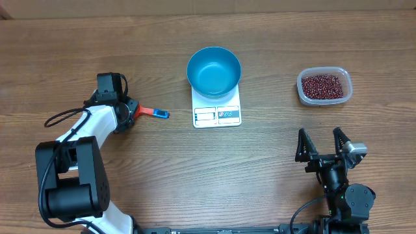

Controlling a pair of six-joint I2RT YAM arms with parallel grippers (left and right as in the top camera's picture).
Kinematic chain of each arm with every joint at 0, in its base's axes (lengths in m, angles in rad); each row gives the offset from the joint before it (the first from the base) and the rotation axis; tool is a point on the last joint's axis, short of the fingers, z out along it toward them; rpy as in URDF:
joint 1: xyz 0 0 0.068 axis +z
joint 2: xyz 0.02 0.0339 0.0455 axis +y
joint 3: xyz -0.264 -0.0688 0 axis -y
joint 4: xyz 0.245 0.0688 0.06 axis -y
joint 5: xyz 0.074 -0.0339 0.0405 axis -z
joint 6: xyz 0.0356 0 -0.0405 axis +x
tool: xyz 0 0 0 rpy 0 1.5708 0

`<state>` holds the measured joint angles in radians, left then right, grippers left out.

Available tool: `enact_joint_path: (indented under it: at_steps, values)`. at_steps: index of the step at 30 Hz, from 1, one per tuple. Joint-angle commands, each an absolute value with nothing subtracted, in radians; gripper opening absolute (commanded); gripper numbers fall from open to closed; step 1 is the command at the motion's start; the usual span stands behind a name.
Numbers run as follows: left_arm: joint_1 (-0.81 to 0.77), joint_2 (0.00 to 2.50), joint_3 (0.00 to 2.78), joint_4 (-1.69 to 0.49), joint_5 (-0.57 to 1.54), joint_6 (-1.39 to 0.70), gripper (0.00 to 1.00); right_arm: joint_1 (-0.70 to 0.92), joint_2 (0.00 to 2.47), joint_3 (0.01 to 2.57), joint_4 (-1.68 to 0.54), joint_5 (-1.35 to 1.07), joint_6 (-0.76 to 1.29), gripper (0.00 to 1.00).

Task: Scoop item into bowl and weigh 150g on scale
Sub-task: 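Close the left gripper on the red measuring cup rim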

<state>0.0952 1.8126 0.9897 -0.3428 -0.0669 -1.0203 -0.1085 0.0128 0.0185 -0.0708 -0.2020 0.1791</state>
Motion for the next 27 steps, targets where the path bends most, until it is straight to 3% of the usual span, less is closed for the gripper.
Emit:
enact_joint_path:
  at_steps: [1, 3, 7, 10, 18, 23, 27]
  values:
    - [0.091, 1.853, 0.982, -0.358, -0.043, -1.029, 0.45, -0.1, 0.003, 0.008, -0.065, -0.191, 0.178, 1.0]
    - [0.091, 1.853, 0.982, -0.357, -0.043, -1.029, 0.55, -0.1, 0.003, 0.008, -0.065, -0.191, 0.178, 1.0]
    - [0.091, 1.853, 0.982, -0.353, -0.031, -1.029, 0.53, -0.1, 0.003, 0.008, -0.065, -0.191, 0.178, 1.0]
    - [0.091, 1.853, 0.982, -0.349, -0.025, -1.029, 0.41, -0.1, 0.003, 0.008, -0.065, -0.191, 0.178, 1.0]
    - [0.091, 1.853, 0.982, -0.342, -0.021, -1.029, 0.34, -0.1, 0.003, 0.008, -0.065, -0.191, 0.178, 1.0]
    - [0.091, 1.853, 0.982, -0.342, -0.007, -1.028, 0.04, -0.1, 0.003, 0.008, -0.065, -0.191, 0.178, 1.0]
    - [0.103, 1.842, 0.985, -0.345, 0.001, -0.97, 0.04, -0.1, 0.003, 0.008, -0.065, -0.191, 0.178, 1.0]
